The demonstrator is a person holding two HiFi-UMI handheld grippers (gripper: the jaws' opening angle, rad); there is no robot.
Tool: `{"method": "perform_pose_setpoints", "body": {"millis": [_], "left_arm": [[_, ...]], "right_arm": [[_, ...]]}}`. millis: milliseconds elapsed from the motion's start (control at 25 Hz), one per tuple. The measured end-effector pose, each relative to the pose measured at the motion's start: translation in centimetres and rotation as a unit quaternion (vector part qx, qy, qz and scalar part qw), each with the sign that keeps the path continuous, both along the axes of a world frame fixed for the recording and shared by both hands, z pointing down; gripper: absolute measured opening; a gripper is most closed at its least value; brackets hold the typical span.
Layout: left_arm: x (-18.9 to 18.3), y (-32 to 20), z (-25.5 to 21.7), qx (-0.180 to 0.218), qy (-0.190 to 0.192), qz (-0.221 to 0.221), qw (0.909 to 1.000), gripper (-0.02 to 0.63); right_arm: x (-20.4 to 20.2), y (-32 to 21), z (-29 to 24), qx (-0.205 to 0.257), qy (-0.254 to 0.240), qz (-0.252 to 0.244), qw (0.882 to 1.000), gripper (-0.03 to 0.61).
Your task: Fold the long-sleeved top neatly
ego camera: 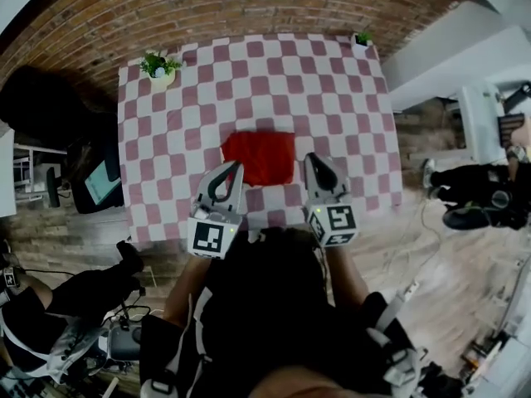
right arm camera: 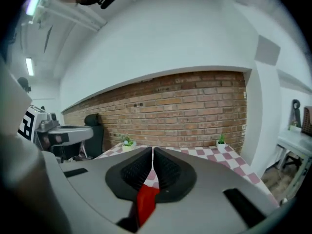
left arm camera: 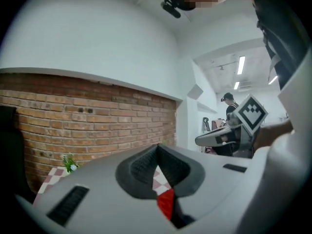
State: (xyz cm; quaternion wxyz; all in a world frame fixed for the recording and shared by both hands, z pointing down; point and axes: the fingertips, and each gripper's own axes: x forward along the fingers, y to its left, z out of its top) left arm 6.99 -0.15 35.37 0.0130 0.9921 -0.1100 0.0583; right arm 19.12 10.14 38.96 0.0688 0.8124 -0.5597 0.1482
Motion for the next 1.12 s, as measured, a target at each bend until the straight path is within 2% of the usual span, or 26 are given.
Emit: {"method": "perform_pose_setpoints", "body": {"millis": [80,200,320,520,1120], "left_arm": [[-1.3,0.4,-0.8,0.001,0.009,-0.018,0.9998,0.008],[-2.7,0.6,-0.2,0.009,-0.003,-0.033,0.9994,0.008],[-3.4,0.6,0.4,-0.006,-0.005,-0.042,0.9991,0.008],[-4.0,0.4,-0.5,-0.012,0.013,-0.049,0.9986,0.008],[-4.6,0.1,-0.6,-0.011,0.013,-0.051,0.9985,0.008]], "right_arm": [[-1.7,0.7,-1.3,0.008,0.007,-0.002,1.000,0.015],[-3.6,1.4,-2.0,0.021,0.001,0.004,1.000,0.015],[-4.5,1.6,-2.0,0.025,0.001,0.004,1.000,0.015],[-5.1,1.8,-1.8,0.024,-0.005,0.014,1.000,0.011],[-5.2,1.9,-2.0,0.024,-0.005,0.023,0.999,0.009]]}}
